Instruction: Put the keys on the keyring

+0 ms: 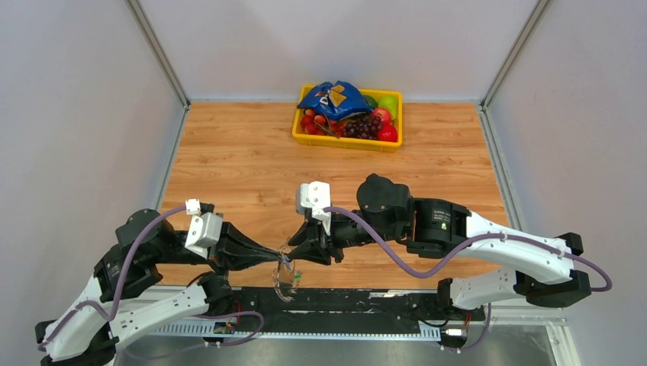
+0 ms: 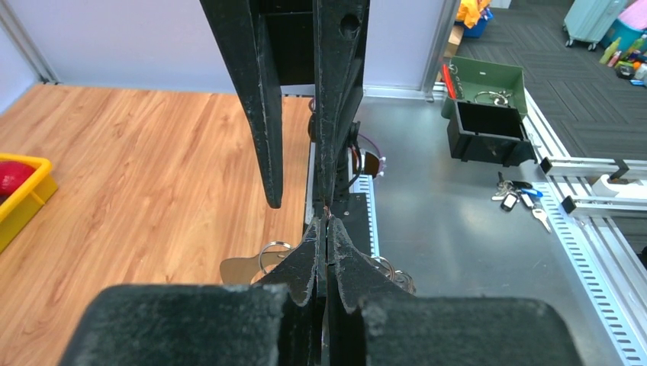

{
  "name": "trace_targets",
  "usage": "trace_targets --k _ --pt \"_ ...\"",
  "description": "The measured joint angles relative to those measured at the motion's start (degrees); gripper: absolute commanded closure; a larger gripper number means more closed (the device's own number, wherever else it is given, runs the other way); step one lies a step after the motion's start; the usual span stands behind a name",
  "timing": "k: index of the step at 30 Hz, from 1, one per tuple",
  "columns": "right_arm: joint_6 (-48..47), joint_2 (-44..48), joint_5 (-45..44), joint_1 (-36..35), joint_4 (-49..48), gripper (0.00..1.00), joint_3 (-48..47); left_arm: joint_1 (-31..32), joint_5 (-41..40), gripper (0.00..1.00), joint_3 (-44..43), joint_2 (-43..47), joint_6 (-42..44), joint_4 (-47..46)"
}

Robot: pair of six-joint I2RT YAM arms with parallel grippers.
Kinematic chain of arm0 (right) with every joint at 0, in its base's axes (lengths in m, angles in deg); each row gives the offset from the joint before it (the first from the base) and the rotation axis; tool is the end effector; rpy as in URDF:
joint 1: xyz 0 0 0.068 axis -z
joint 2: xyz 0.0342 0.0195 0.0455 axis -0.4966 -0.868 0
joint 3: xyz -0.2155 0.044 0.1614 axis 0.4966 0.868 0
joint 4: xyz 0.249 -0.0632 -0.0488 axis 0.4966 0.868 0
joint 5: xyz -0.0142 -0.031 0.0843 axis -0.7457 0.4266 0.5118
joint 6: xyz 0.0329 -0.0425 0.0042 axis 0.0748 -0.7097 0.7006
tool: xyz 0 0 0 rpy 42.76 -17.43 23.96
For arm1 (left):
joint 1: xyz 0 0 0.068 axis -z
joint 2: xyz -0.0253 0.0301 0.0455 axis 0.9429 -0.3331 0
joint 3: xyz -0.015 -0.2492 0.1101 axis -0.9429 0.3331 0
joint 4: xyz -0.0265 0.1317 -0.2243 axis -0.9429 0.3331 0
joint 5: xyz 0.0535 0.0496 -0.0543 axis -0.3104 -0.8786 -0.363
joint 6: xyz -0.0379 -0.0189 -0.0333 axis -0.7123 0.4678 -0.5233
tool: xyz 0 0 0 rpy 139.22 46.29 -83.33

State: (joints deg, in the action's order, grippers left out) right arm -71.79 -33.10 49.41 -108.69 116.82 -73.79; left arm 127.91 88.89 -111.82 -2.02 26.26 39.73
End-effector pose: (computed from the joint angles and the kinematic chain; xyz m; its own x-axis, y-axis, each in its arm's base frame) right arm 0.0409 0.2533 0.4556 -0.0359 -0.2845 -0.9580 -0.9976 -0.0470 0.0513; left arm 0.0159 -0.0609 0.4190 -0.1014 -0.0189 -0.9947 0.9948 -0.0094 -0.1012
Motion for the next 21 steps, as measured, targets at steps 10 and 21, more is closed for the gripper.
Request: trace_targets --k 10,21 --pt "0.0 -0.3 2.0 0.0 -0.6 0.74 0.1 0.0 0.0 1.00 0.2 0.6 -0.2 -1.1" --pt "0.0 -0.4 3.2 0.0 -0.9 0.81 0.1 0.0 -0.1 1.00 0.3 0.6 -0.2 -1.3"
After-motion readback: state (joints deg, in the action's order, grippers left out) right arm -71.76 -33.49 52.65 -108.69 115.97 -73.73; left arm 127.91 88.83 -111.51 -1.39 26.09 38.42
